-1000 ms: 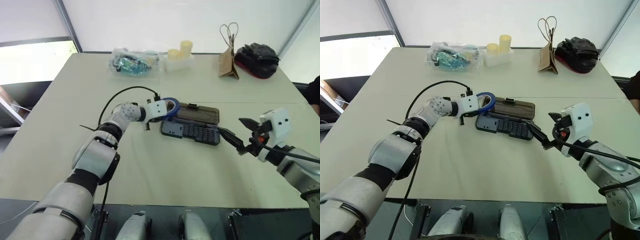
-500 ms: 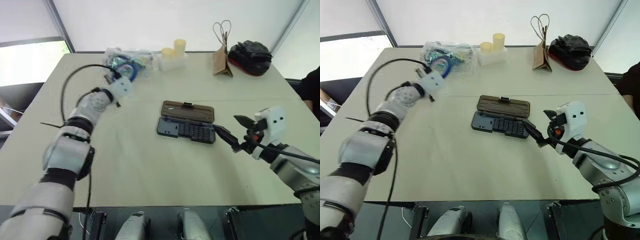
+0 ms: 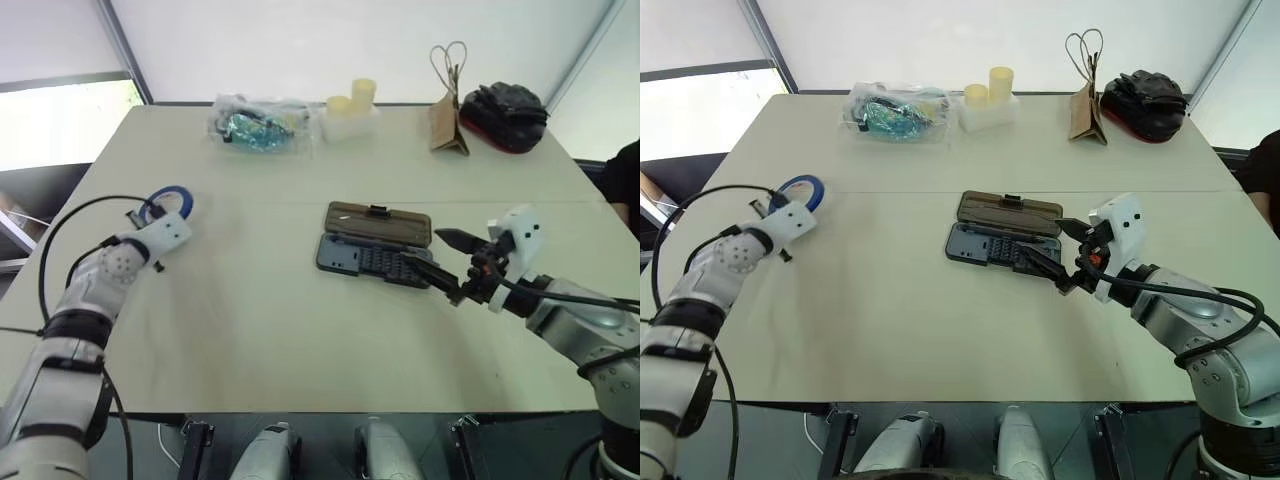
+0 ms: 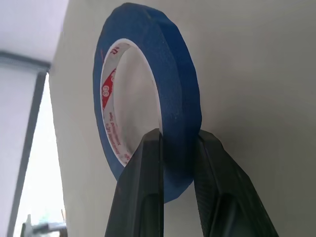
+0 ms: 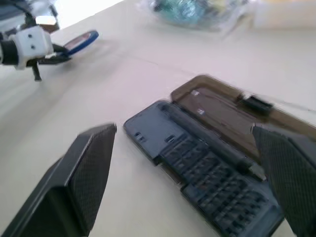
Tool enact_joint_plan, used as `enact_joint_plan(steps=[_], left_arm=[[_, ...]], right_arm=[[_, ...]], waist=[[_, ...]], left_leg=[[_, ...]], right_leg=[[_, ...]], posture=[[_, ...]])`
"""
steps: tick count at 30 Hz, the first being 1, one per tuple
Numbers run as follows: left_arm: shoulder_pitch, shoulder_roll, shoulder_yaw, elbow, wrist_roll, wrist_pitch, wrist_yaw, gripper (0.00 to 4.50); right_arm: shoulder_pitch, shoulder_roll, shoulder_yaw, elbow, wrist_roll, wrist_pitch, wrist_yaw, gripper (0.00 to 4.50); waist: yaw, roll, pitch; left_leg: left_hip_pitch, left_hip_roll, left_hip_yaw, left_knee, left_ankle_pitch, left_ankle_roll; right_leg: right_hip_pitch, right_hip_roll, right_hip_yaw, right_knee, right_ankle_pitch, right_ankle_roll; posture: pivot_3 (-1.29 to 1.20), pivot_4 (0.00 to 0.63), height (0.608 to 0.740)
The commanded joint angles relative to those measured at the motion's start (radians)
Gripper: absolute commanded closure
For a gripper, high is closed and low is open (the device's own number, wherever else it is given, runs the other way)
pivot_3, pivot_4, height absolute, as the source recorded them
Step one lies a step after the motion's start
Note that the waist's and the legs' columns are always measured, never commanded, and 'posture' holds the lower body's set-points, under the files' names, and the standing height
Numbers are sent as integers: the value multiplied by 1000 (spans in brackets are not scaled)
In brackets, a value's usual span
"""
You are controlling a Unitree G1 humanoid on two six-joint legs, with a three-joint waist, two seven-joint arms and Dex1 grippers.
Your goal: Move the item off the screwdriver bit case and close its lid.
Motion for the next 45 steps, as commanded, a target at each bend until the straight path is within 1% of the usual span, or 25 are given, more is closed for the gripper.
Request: enact_joint_plan(steps=[1,4,7,11,12,13,14,16,17,19,21,23,24,25,26,27,29,32,36,38,40,42,43,45], left_arm=[[29,3,48,-85,-36,67,-8,3877],[38,-15,59,-89,-57,129,-35,3877],[46,-28,73,-108,-75,165,-46,2860],[56,-33,81,-132,-66,180,-29,876],[60,-27,76,-140,-51,156,-12,401],[67,-23,93,-162,-59,112,4,71],[76,-20,116,-190,-77,75,13,71],[98,-23,156,-245,-142,25,-30,71],[108,-21,199,-290,-216,52,-91,71],[123,-9,247,-349,-314,101,-188,71],[130,35,251,-375,-350,183,-282,71],[86,123,256,-421,-487,344,-533,71],[67,151,251,-446,-539,404,-622,71],[49,168,241,-470,-578,461,-688,71],[40,175,232,-485,-595,494,-715,71],[25,170,225,-491,-609,496,-742,71],[-41,126,207,-460,-618,511,-746,71],[-185,15,107,-325,-556,425,-791,71],[-421,-141,3,18,-437,234,-799,71],[-491,-178,-15,140,-400,155,-792,71],[-588,-243,-35,276,-354,62,-748,71],[-663,-306,-32,359,-342,12,-750,71],[-682,-325,-23,376,-355,15,-797,71],[-693,-337,-12,371,-390,61,-958,71]], right_arm=[[-15,-13,-14,-27,37,0,14,0],[-9,-41,-2,-20,43,14,42,0],[13,-77,17,-44,59,28,79,0],[20,-83,16,-43,56,21,76,0],[21,-83,15,-43,56,20,75,0],[23,-82,14,-44,57,21,74,0],[25,-82,13,-44,58,22,72,0],[34,-84,5,-43,58,23,73,0],[46,-81,-11,-35,65,23,76,0],[66,-79,-36,-21,76,20,82,0],[83,-76,-65,0,90,14,93,0],[95,-83,-96,46,83,-4,116,0],[95,-86,-100,62,74,-12,124,0],[93,-88,-97,76,63,-20,131,0],[90,-89,-92,83,56,-26,135,0],[88,-88,-85,91,48,-33,138,0],[82,-87,-73,104,31,-46,143,0],[69,-76,-56,106,15,-57,133,0],[45,-77,-30,98,-18,-69,119,0],[39,-79,-23,94,-32,-70,113,0],[36,-82,-30,77,-45,-69,93,0],[24,-82,-39,71,-74,-69,54,0],[7,-87,-27,84,-112,-73,27,0],[-53,-95,22,144,-194,-61,-35,0]], waist=[[1,0,0],[0,0,0],[-2,0,0],[0,1,-1],[1,1,-1],[2,1,-1],[1,1,-1],[1,1,-1],[1,1,-1],[0,1,-1],[-3,1,-1],[-7,1,-1],[-7,1,-1],[-7,1,-1],[-4,2,-1],[-1,2,-1],[3,2,-1],[15,2,-1],[18,1,0],[10,1,0],[-1,0,0],[-2,0,0],[-2,0,0],[-7,0,0]], left_leg=[[0,0,0,0,0,0],[0,0,0,0,0,0],[0,0,0,0,0,0],[1,0,1,0,0,0],[1,-1,1,0,0,0],[1,-1,1,0,0,0],[1,-1,1,0,0,0],[1,0,0,0,0,0],[1,0,0,0,0,0],[0,0,0,0,0,0],[0,0,0,0,0,0],[1,0,0,0,0,0],[1,1,1,-1,0,0],[1,1,1,-1,0,0],[1,1,1,0,0,0],[1,0,1,0,0,0],[1,0,0,0,0,0],[1,-1,0,2,0,0],[0,-1,1,4,0,0],[0,-1,1,4,-1,1],[0,-1,1,2,-1,1],[0,-1,1,1,-1,1],[0,-1,1,1,-1,1],[0,-1,2,2,-1,1]], right_leg=[[0,0,0,0,0,0],[0,0,0,0,0,0],[0,0,0,0,0,0],[1,-1,0,0,0,0],[1,-1,0,0,0,0],[1,-1,0,0,0,0],[1,-1,0,0,0,0],[1,-1,0,0,0,0],[1,-1,0,0,0,0],[1,-1,-1,-1,0,0],[1,-1,-1,-1,0,0],[1,0,-1,-1,0,0],[1,0,-1,-1,0,0],[1,0,-1,-1,0,0],[1,0,-1,-1,0,0],[1,0,-1,-1,0,0],[2,-1,-1,-1,0,0],[3,-1,-1,-1,0,0],[3,0,-3,-1,0,0],[3,-1,-3,-1,0,0],[2,-1,-3,-1,0,0],[2,-1,-3,-1,0,0],[2,-1,-3,-1,0,0],[1,-1,-3,-1,0,0]], posture=[[0,150,740],[0,150,740],[0,150,740],[0,150,740],[0,150,740],[0,150,740],[0,150,740],[0,150,740],[0,150,740],[0,150,740],[0,150,740],[0,150,740],[0,150,740],[0,150,740],[0,150,740],[0,150,740],[0,150,740],[0,150,740],[0,150,740],[0,150,740],[0,150,740],[0,150,740],[0,150,740],[0,150,740]])
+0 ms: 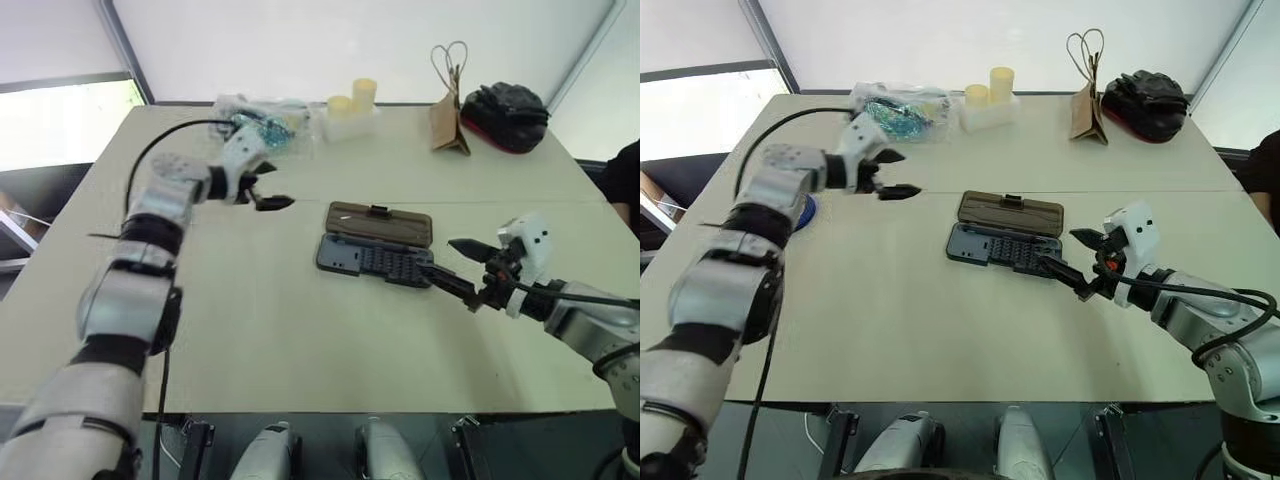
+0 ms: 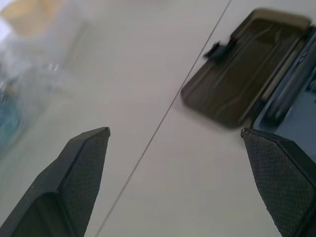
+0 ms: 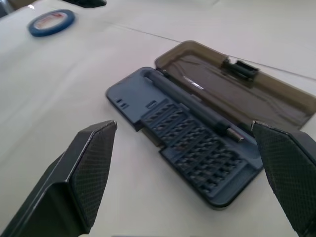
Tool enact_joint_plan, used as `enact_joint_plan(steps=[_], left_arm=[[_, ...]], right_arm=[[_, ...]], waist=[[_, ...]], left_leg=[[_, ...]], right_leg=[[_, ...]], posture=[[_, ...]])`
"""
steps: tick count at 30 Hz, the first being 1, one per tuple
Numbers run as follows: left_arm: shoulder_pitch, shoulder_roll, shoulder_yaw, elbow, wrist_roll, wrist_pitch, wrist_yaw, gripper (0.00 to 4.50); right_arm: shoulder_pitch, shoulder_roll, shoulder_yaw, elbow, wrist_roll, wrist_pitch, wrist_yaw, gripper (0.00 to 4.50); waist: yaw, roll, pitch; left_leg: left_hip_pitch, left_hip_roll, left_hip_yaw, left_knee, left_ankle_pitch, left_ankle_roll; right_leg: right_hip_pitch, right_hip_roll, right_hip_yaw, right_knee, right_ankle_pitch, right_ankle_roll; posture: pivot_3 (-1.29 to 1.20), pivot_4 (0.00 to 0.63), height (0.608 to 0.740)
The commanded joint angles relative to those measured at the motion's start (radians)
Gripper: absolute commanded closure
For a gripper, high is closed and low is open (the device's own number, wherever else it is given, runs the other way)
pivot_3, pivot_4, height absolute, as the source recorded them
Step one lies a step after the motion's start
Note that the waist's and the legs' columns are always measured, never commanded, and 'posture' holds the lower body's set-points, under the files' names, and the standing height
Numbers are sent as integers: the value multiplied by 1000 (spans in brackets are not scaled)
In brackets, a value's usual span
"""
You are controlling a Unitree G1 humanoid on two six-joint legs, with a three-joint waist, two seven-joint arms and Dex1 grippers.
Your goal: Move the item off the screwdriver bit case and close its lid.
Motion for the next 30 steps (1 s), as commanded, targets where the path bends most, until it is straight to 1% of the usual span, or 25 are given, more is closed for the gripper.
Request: enact_joint_plan(steps=[1,3,5,7,9,11,13,16,17,20,21,23,26,30], left_arm=[[-29,7,30,-11,-49,52,-225,71],[-27,14,21,-41,-48,116,-283,71],[-4,25,3,-99,-39,139,-324,71],[24,28,3,-152,-37,170,-315,71],[58,30,-1,-211,-25,187,-279,71],[95,33,3,-287,-28,228,-247,71],[137,41,13,-372,-41,274,-223,71],[214,42,41,-514,-68,330,-156,71],[240,40,56,-562,-77,354,-119,71],[325,55,93,-699,-108,432,-56,71],[366,67,103,-764,-121,465,-44,10],[432,87,126,-874,-148,526,-16,0],[481,105,140,-973,-180,590,18,0],[513,119,153,-1029,-205,628,66,0]], right_arm=[[-104,-16,57,69,-126,-3,-94,0],[-210,6,134,172,-182,1,-106,0],[-302,51,200,280,-216,-32,-78,0],[-409,86,302,440,-314,-31,-88,0],[-530,131,364,626,-394,-34,-107,0],[-643,187,363,802,-419,-55,-112,0],[-723,215,383,945,-458,-76,-90,0],[-789,237,422,1141,-517,-141,-17,0],[-804,240,437,1217,-552,-177,-17,0],[-851,264,431,1399,-602,-245,-25,0],[-864,269,432,1437,-618,-259,-25,247],[-883,276,435,1499,-648,-279,-36,888],[-893,277,433,1560,-673,-302,-41,2356],[-887,289,440,1605,-707,-311,-14,4338]], waist=[[-10,0,0],[-24,0,0],[-35,0,0],[-41,1,0],[-41,1,0],[-43,1,0],[-38,1,0],[-35,1,0],[-34,1,0],[-40,2,0],[-47,2,0],[-53,2,-1],[-50,2,-1],[-35,2,-1]], left_leg=[[0,0,0,0,0,0],[1,1,2,-1,0,0],[1,2,2,-2,0,0],[0,3,3,-2,0,0],[0,3,2,-2,0,0],[0,2,2,-2,0,-1],[-1,2,1,-2,0,-1],[-1,1,1,-1,0,-1],[-1,1,0,-1,0,-1],[-1,1,-1,-1,0,-1],[-1,1,0,-1,0,-1],[0,1,-1,-2,0,-1],[0,0,-2,-1,0,-1],[1,0,-4,3,0,-1]], right_leg=[[-1,0,0,0,0,0],[-2,1,0,1,0,0],[-2,1,1,1,0,0],[-3,2,1,2,0,0],[-3,2,1,2,0,0],[-4,1,1,2,0,0],[-5,0,2,2,0,0],[-6,0,2,2,0,0],[-6,0,2,2,0,0],[-6,0,2,2,0,0],[-6,0,2,2,0,0],[-4,0,1,2,0,0],[-1,0,1,1,0,0],[2,0,1,1,0,0]], posture=[[0,150,740],[0,150,740],[0,150,740],[0,150,740],[0,150,740],[0,150,740],[0,150,740],[0,150,740],[0,150,740],[0,150,740],[0,150,740],[0,150,740],[0,150,740],[0,150,740]])
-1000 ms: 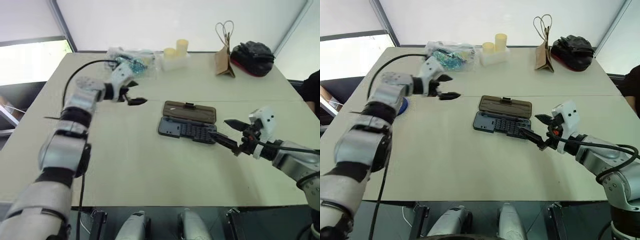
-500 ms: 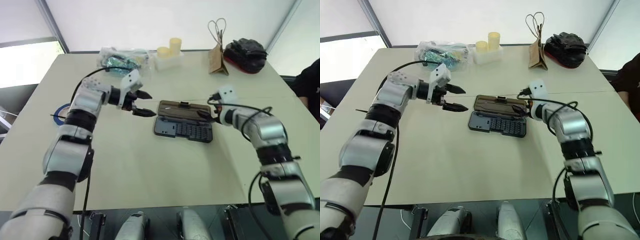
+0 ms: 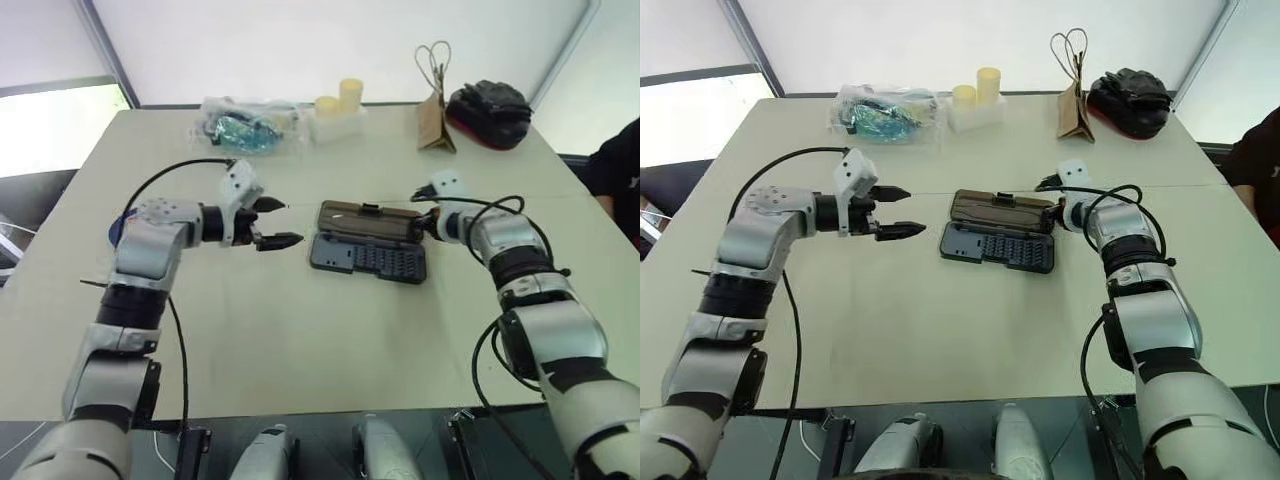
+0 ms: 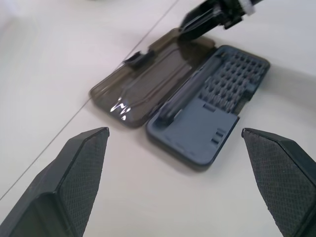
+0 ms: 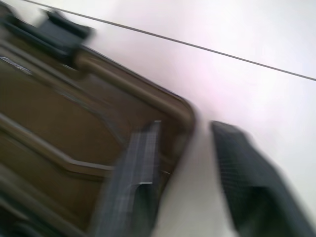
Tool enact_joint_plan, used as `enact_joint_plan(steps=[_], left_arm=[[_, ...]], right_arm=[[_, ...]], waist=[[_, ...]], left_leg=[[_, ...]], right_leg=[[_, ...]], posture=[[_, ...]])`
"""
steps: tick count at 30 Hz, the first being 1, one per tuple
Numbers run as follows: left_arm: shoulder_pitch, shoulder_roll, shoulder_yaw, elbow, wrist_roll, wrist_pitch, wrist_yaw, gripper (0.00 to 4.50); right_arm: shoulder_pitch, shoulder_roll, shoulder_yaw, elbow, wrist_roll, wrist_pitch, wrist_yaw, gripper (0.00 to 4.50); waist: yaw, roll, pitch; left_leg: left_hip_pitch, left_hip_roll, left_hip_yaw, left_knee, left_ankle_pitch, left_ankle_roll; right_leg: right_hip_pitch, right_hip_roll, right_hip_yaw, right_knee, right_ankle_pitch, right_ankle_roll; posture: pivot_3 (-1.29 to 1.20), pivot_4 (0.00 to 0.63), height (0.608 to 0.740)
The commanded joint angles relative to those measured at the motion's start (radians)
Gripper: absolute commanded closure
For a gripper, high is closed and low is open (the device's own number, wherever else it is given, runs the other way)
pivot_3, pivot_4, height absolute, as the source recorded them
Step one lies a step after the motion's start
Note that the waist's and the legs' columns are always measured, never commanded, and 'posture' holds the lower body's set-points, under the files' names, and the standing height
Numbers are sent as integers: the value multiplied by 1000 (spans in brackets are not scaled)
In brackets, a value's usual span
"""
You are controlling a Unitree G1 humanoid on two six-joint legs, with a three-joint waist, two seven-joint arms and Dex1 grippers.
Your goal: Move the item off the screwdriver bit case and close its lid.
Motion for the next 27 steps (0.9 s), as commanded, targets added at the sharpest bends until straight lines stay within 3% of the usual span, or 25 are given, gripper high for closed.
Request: enact_joint_plan(steps=[1,8,10,16,20,23,27], left_arm=[[6,8,34,-70,-40,24,47,0],[28,16,19,-79,-50,20,87,0],[47,22,10,-85,-41,9,94,0],[90,22,7,-118,-60,27,114,0],[128,28,5,-159,-96,73,104,0],[136,45,-4,-172,-107,91,92,0],[128,53,-9,-155,-104,87,98,0]], right_arm=[[36,9,26,79,-65,23,22,4431],[37,12,-14,38,-66,69,44,4431],[39,2,-86,-32,-23,173,-13,4431],[209,33,-224,-649,64,672,-131,4431],[370,220,-331,-1188,49,1050,-264,4431],[413,323,-368,-1324,31,1097,-328,4431],[408,354,-409,-1333,16,1097,-367,4431]], waist=[[8,0,-1],[8,-1,-2],[8,-1,-2],[14,-1,-2],[3,1,-2],[-13,1,-2],[-14,2,-2]], left_leg=[[0,0,0,0,0,0],[0,0,0,0,0,0],[0,0,0,0,0,0],[-1,-1,-2,-1,0,0],[-1,1,-2,-4,0,0],[-1,2,0,-6,0,0],[-1,1,0,-5,0,0]], right_leg=[[0,0,0,0,0,0],[1,0,-1,0,0,0],[1,0,-1,0,0,0],[-1,0,-1,0,0,0],[-3,0,0,2,0,0],[-4,1,1,3,0,0],[-4,1,1,3,0,0]], posture=[[0,150,740],[0,150,740],[0,150,740],[0,150,740],[0,150,740],[0,150,740],[0,150,740]])
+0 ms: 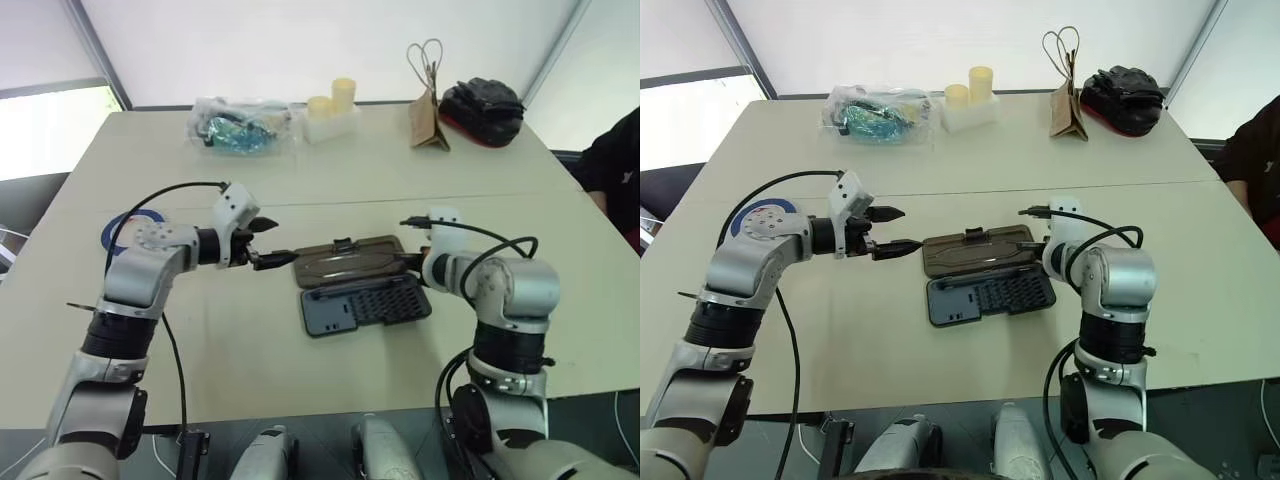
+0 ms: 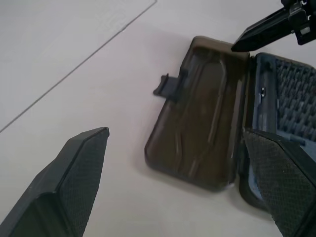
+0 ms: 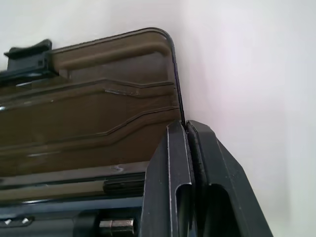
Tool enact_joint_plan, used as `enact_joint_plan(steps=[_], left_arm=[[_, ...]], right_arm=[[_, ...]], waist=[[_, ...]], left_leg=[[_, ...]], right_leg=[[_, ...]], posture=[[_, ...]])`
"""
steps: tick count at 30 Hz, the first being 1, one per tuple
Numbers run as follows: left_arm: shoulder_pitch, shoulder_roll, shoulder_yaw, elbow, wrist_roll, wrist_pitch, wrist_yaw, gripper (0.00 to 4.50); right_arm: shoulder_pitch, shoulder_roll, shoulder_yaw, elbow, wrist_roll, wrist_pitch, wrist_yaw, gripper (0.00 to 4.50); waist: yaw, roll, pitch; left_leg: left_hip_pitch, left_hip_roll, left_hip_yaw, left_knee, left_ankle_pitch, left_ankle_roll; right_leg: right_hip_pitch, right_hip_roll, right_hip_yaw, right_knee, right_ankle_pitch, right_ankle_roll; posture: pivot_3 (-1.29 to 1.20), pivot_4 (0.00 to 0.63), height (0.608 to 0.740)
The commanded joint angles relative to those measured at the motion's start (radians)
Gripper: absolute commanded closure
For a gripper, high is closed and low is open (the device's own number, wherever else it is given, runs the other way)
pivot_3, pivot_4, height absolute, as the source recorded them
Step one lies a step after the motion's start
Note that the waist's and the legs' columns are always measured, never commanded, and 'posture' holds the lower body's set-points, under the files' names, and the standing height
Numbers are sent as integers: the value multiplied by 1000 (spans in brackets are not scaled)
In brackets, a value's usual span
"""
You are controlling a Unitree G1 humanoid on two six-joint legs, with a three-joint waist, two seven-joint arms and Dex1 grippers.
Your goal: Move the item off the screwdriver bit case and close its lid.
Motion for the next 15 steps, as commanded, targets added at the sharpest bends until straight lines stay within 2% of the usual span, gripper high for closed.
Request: enact_joint_plan(steps=[1,8,11,15], left_arm=[[-12,20,5,-14,-6,-9,5,0],[-19,8,-2,-5,-7,-16,27,0],[-15,10,1,-4,-9,-18,30,0],[-7,15,5,0,-8,-25,31,0]], right_arm=[[-21,7,-50,-20,-11,8,-31,4431],[-54,-130,-7,70,0,-58,3,4431],[-87,-172,1,86,12,-55,17,3544],[-121,-174,3,82,24,-12,20,1545]], waist=[[3,1,0],[12,1,1],[13,1,1],[6,1,1]], left_leg=[[0,0,0,0,0,0],[0,-2,0,0,0,0],[0,-2,1,0,0,0],[0,-1,1,0,0,0]], right_leg=[[0,0,0,0,0,0],[0,-1,0,-1,0,0],[0,-1,0,-2,0,0],[0,-1,0,-2,0,0]], posture=[[0,150,740],[0,150,740],[0,150,740],[0,150,740]])
